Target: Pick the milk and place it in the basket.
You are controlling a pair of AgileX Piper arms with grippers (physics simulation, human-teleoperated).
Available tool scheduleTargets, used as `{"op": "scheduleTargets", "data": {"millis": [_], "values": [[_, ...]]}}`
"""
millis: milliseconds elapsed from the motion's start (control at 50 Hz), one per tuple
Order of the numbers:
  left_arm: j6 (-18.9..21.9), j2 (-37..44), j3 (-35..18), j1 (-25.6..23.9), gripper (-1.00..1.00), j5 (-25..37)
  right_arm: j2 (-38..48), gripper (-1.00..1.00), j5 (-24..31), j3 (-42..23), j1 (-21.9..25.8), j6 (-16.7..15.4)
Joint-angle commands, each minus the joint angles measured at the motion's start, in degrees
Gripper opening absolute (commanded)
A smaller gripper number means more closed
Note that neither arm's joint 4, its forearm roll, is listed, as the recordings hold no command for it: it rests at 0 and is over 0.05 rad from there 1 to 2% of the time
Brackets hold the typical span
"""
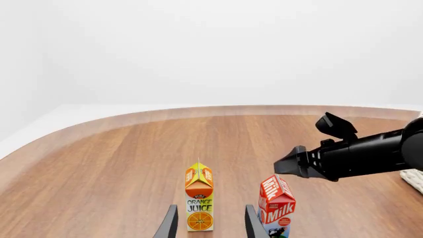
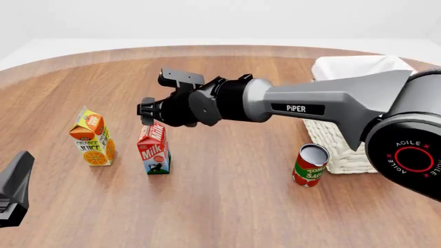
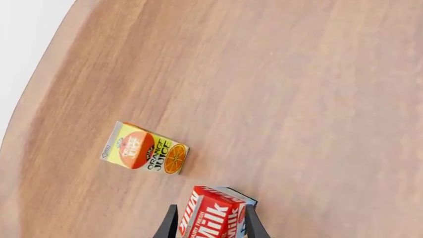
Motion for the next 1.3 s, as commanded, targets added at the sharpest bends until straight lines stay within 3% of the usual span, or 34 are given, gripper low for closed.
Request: {"op": "scheduleTargets", "data": {"millis": [20, 700, 720, 1000, 1300], "values": [[0.0, 0.0, 0.0, 0.0, 1.0, 0.0, 1.06, 1.0, -0.26, 0.09, 0.74, 0.86], [0.0, 0.0, 0.0, 0.0, 1.0, 0.0, 5.01, 1.0, -1.82, 0.0, 1.81, 3.25], [0.0, 0.0, 0.0, 0.0, 1.0, 0.0, 4.99, -1.0, -2.06, 0.15, 1.95, 3.41], [0.0, 0.0, 0.0, 0.0, 1.0, 0.0, 3.16, -1.0, -3.83, 2.21, 1.91, 3.78], [0.0, 0.0, 0.0, 0.0, 1.0, 0.0, -2.62, -1.0, -4.18, 3.94, -0.21, -0.06]]}}
